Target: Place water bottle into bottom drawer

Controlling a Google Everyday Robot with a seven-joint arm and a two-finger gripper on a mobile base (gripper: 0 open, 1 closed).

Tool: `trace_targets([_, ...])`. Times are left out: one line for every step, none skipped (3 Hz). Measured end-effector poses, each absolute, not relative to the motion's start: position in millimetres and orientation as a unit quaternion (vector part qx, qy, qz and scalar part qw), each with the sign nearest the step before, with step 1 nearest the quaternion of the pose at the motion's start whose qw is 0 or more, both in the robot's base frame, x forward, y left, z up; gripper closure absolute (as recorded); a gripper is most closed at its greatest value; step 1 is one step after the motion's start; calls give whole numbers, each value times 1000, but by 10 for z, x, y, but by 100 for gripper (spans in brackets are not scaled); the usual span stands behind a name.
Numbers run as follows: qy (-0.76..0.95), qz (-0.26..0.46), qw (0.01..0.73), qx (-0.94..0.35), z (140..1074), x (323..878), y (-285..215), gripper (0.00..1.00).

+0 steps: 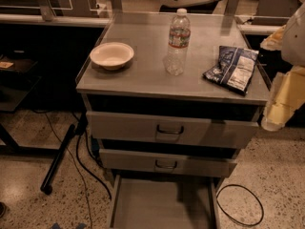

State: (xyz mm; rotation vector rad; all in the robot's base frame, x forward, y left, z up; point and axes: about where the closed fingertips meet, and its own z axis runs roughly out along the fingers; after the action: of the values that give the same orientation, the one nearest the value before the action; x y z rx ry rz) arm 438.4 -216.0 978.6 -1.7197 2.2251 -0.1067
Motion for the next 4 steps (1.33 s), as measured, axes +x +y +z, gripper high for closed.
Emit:
trace_targets([780, -37, 163, -603, 9786, 4384, -2160, 0])
trace_targets([789, -16, 193, -583, 9715, 4576, -2106, 0])
trace_targets([806, 32, 278, -521, 9556, 5377, -2003, 0])
trace_targets([813, 51, 315, -487, 9461, 5883, -2056, 0])
